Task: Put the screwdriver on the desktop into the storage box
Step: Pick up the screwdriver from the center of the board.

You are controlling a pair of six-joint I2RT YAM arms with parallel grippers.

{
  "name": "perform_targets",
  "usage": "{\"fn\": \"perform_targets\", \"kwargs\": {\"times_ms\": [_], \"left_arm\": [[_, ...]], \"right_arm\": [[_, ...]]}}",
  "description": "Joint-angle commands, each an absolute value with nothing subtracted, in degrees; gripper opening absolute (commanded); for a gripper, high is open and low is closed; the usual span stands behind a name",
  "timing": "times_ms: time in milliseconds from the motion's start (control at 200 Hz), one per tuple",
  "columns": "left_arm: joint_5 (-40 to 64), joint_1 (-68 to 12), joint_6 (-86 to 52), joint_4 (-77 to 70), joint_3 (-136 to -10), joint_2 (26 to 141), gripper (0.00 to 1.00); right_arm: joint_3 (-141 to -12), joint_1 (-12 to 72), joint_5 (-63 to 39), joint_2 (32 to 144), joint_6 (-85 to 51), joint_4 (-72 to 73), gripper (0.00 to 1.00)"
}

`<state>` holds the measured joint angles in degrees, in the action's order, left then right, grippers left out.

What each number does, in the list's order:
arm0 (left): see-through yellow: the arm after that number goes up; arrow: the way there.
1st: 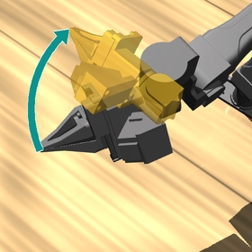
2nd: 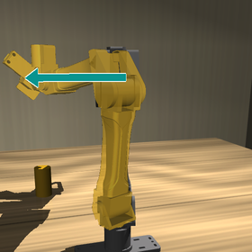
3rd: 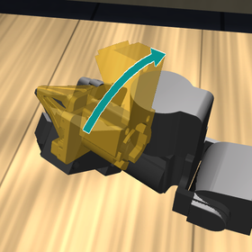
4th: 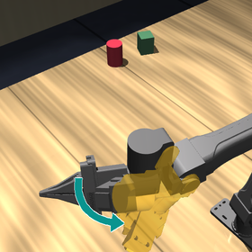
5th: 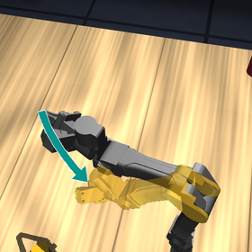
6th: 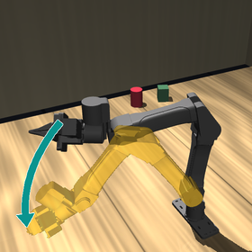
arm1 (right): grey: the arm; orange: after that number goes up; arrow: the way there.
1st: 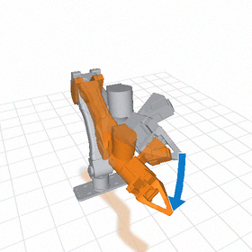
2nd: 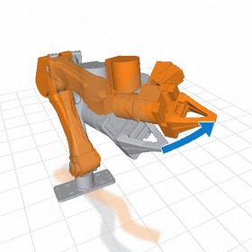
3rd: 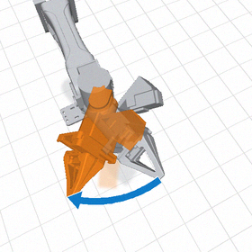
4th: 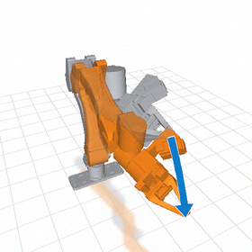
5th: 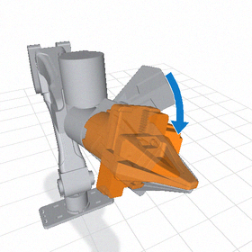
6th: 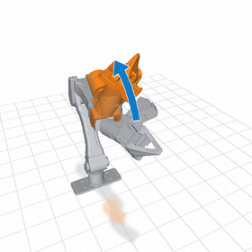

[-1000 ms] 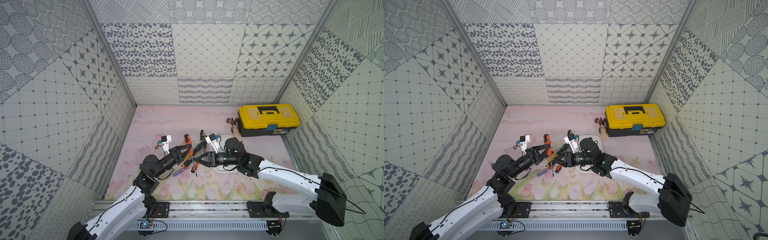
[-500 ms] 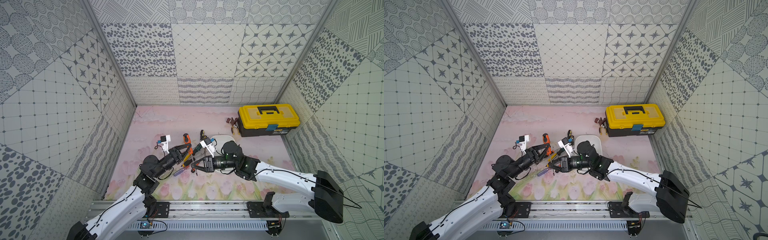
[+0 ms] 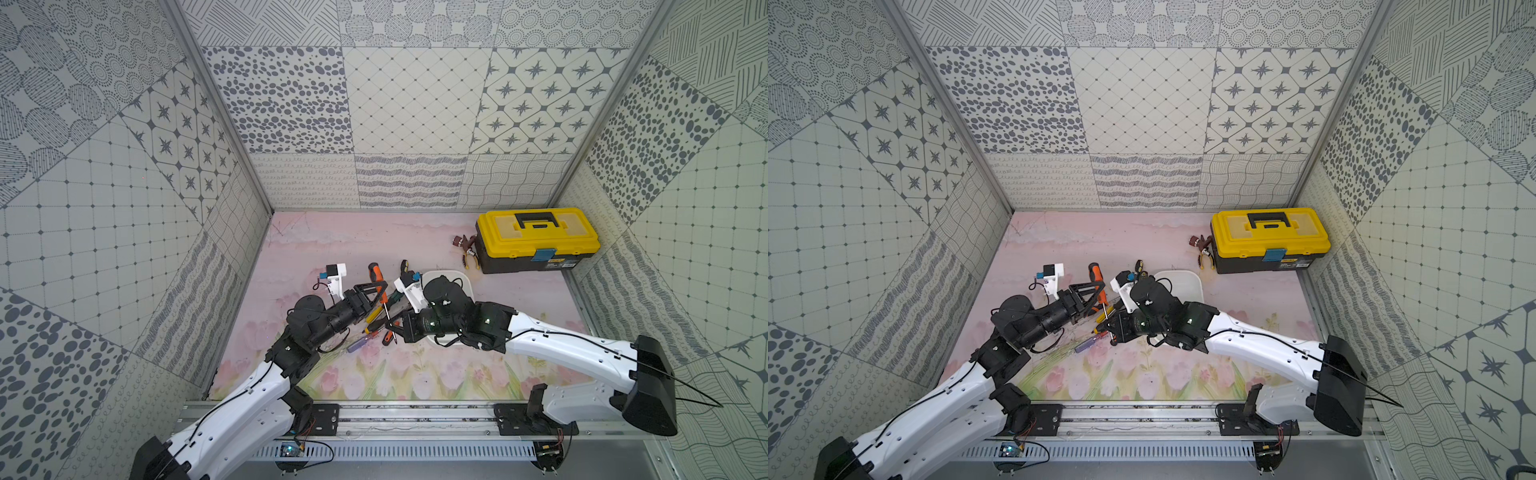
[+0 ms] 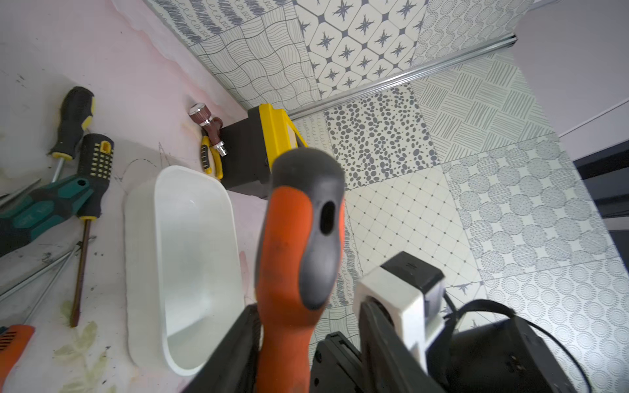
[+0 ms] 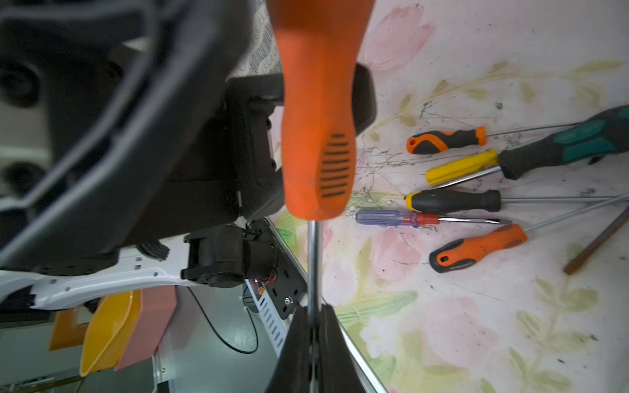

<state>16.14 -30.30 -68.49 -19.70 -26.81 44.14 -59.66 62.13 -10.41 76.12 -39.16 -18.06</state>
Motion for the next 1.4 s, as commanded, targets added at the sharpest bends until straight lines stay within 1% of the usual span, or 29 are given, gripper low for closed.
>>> {"fn": "perform_targets", "kwargs": {"times_ms": [0, 65, 145, 225, 330, 350, 380, 410, 425, 435, 455, 475, 520, 595, 695, 785, 911, 1061, 1246, 1371, 1396], "left_arm": [[18.39, -30.49, -65.56, -17.18, -28.8, 45.89, 0.31], [18.37, -30.49, -65.63, -16.86, -28.91, 46.12, 0.2], [18.45, -30.5, -65.73, -16.38, -29.18, 46.49, 0.12], [18.84, -30.49, -65.64, -16.27, -29.38, 46.86, 0.0], [19.47, -30.51, -66.77, -18.1, -28.66, 47.5, 0.0], [19.78, -30.52, -67.01, -18.96, -28.31, 47.57, 0.0], [20.23, -30.5, -67.47, -20.25, -27.91, 47.77, 0.0], [20.79, -30.58, -67.83, -21.36, -27.51, 47.94, 0.0], [21.01, -30.57, -67.97, -21.89, -27.37, 47.98, 0.0], [21.12, -30.58, -68.06, -22.15, -27.32, 47.92, 0.0], [21.49, -30.53, -68.21, -22.68, -27.17, 47.96, 0.0], [21.68, -30.52, -68.46, -23.36, -26.96, 47.9, 0.0], [22.33, -30.65, -68.99, -24.93, -26.48, 47.76, 0.0], [23.22, -30.52, -69.85, -27.93, -25.53, 47.73, 0.0], [23.73, -30.57, -70.12, -28.94, -25.45, 47.28, 0.0], [23.7, -30.63, -70.64, -29.98, -25.05, 47.22, 0.0], [24.08, -30.63, -71.23, -31.25, -24.78, 47.88, 0.0], [23.81, -31.03, -71.83, -32.85, -24.08, 48.54, 0.0], [23.99, -31.38, -71.87, -33.66, -23.91, 48.43, 0.0], [23.94, -31.46, -71.9, -33.31, -24.08, 48.13, 0.0], [23.84, -31.42, -71.91, -33.31, -24.02, 48.16, 0.0]], "right_arm": [[-61.21, 63.21, -2.98, 77.57, -36.3, -24.27, 0.0], [-61.61, 63.39, -2.34, 77.69, -35.95, -25.04, 0.0], [-61.55, 63.64, -2.55, 77.44, -35.63, -25.06, 0.0], [-61.27, 63.72, -2.94, 77.26, -35.66, -24.82, 0.0], [-60.99, 63.66, -3.16, 76.29, -36.24, -24.1, 0.0], [-60.69, 63.43, -3.29, 75.85, -36.54, -23.56, 0.08], [-59.84, 63.0, -3.85, 74.87, -37.38, -22.34, 0.26], [-58.48, 62.05, -5.4, 73.91, -38.48, -20.32, 0.41], [-57.66, 61.47, -6.43, 73.31, -39.14, -19.11, 0.52], [-57.06, 60.96, -7.39, 72.89, -39.69, -18.25, 0.56], [-55.86, 60.0, -9.37, 72.15, -40.69, -16.29, 0.6], [-54.48, 58.93, -11.64, 71.43, -41.81, -14.07, 0.61], [-51.64, 56.32, -16.58, 70.1, -44.37, -9.29, 0.61], [-47.6, 53.53, -23.4, 68.72, -47.92, -1.6, 0.5], [-46.02, 52.91, -26.26, 67.95, -49.3, 1.74, 0.45], [-46.08, 52.84, -27.36, 67.48, -49.31, 2.36, 0.42], [-45.86, 52.46, -28.26, 67.51, -50.11, 3.38, 0.42], [-46.01, 52.12, -30.39, 69.01, -51.21, 5.68, 0.39], [-46.75, 52.05, -29.78, 69.83, -50.97, 4.79, 0.27], [-47.17, 51.71, -29.0, 70.22, -51.06, 3.5, 0.25], [-47.19, 51.64, -29.0, 70.3, -51.06, 3.42, 0.23]]}}
